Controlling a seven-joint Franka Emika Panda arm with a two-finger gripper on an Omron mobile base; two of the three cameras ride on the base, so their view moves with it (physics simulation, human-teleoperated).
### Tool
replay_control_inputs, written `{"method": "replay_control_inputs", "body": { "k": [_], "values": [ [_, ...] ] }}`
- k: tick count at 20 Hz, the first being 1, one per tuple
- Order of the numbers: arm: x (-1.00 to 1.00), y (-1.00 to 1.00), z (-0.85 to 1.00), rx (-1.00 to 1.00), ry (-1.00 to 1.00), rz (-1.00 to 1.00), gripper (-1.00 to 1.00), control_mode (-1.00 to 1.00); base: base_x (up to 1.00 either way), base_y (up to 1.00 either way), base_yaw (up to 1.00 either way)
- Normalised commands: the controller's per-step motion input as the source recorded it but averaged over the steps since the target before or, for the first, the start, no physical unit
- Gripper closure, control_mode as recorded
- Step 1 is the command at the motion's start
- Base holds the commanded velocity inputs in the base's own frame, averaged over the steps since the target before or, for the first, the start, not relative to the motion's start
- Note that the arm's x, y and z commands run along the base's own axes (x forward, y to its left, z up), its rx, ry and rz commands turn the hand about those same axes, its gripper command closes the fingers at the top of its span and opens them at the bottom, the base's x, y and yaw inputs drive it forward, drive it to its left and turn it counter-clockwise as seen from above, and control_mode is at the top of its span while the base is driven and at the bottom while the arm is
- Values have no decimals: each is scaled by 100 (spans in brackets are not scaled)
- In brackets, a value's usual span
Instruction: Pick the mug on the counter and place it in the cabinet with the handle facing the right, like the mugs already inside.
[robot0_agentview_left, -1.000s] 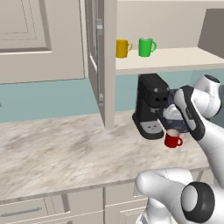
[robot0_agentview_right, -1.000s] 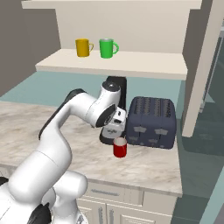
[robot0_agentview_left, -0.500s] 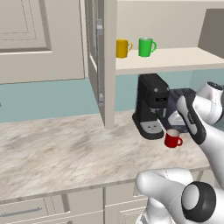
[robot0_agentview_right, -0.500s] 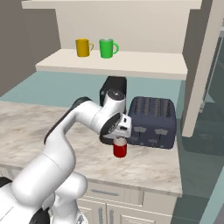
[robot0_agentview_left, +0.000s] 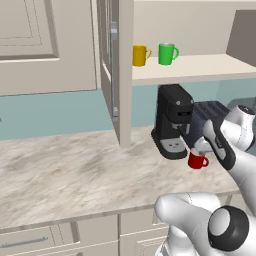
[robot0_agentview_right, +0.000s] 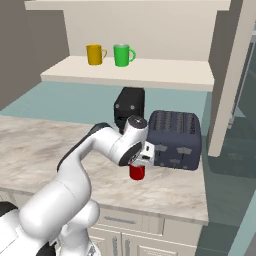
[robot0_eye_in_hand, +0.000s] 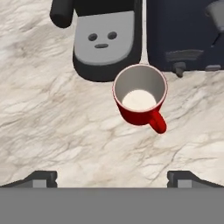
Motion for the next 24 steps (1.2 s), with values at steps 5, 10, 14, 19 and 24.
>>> {"method": "replay_control_inputs", "body": {
  "k": [5,10,14,19,24],
  "values": [
    [0,-18,-33,0,0,0,-100,-100,0,0,0],
    [10,-16,-32,0,0,0,-100,-100,0,0,0],
    [15,-16,-28,0,0,0,-100,-100,0,0,0],
    [19,-17,-24,0,0,0,-100,-100,0,0,0],
    [11,-11,-20,0,0,4,-100,-100,0,0,0]
  ]
}}
